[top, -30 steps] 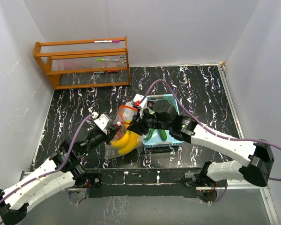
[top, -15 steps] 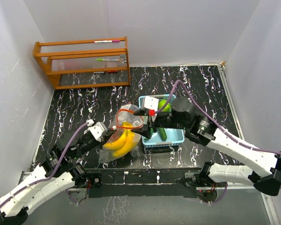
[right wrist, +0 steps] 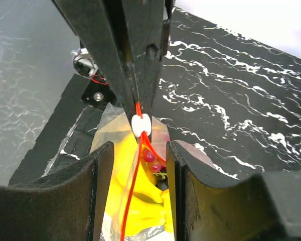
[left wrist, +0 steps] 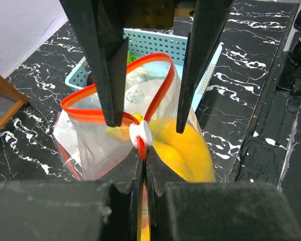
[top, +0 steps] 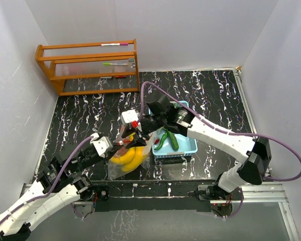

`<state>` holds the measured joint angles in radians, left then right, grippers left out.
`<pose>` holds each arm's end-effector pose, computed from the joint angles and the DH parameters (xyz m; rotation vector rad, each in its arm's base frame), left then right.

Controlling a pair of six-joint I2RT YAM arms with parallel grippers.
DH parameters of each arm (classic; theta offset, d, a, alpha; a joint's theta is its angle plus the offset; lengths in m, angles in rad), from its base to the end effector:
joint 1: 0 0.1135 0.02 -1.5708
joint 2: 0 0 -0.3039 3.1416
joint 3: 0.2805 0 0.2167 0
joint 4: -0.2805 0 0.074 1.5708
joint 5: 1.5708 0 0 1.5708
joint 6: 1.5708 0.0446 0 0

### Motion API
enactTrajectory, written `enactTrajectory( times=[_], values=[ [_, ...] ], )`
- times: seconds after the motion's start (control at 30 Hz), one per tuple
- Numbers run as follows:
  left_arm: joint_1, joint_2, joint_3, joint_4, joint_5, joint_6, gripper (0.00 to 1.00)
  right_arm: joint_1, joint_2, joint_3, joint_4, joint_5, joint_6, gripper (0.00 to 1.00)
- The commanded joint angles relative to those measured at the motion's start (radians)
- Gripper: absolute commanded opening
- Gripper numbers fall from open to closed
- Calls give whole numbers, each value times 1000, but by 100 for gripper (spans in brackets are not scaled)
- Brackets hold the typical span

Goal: Place the food in the zip-top bag and seal the zipper
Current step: Zip the zipper food storage bag.

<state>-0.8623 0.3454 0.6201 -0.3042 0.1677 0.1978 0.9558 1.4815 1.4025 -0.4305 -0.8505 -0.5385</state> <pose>0.0179 -0.0323 0.3271 0.9406 1.3415 -0.6469 0.1431 0.2607 0.4091 -1.7567 1.1109 1.1342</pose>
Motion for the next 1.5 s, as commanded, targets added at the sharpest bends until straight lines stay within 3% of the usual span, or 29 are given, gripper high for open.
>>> enactTrajectory(
  times=[0.0, 0.87, 1.47],
  values=[
    [-4, -51, 37, -6, -49, 13, 0, -13, 30, 88, -50, -133, -80, 47],
    [-4, -38, 32, -15, -63, 19, 0, -35, 164, 200, -11, -300, -56, 43],
    [-3, -31, 23, 7, -56, 8, 0, -34, 171, 187, 43, -281, 23, 36]
  ],
)
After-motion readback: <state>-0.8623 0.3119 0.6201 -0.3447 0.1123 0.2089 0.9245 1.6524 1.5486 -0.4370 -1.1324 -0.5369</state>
